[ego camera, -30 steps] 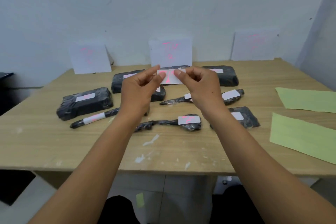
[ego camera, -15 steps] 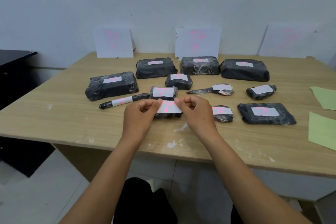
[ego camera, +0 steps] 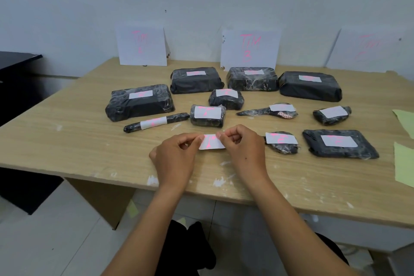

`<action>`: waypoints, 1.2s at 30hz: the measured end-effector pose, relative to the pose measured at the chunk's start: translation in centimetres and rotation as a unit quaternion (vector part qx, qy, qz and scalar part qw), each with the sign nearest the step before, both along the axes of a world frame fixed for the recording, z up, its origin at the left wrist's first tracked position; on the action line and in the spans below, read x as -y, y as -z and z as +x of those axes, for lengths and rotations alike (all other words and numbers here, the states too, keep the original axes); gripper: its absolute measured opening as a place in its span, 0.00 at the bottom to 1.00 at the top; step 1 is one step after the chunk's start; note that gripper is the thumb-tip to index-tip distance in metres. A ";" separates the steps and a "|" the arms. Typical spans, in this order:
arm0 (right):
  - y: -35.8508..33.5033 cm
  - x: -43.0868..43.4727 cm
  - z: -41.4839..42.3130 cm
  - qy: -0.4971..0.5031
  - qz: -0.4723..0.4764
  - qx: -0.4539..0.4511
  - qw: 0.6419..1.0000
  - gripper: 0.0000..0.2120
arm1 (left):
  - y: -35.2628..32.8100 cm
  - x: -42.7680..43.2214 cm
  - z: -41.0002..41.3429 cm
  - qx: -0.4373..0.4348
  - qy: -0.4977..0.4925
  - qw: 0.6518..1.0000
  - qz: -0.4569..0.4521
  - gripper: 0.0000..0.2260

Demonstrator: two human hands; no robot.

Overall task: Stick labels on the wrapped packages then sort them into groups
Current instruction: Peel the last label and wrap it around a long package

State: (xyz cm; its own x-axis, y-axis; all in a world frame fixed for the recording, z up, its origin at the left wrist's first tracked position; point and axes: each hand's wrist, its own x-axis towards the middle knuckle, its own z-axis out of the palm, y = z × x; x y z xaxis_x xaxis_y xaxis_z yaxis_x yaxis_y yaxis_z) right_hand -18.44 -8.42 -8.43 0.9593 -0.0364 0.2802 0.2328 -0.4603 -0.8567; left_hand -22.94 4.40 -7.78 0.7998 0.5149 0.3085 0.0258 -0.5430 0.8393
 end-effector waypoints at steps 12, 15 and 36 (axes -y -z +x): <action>0.7 -0.1 0.1 0.017 -0.018 -0.009 1.000 0.08 | 0.8 0.0 0.7 -0.017 -0.036 0.999 -0.011 0.09; 0.7 -0.3 0.2 0.017 -0.028 -0.006 0.999 0.08 | 1.0 0.0 0.9 -0.022 -0.043 0.999 0.003 0.09; 0.1 1.7 -0.7 -0.080 -0.085 -0.040 0.992 0.03 | 1.0 -2.9 0.2 -0.047 0.167 0.980 0.094 0.02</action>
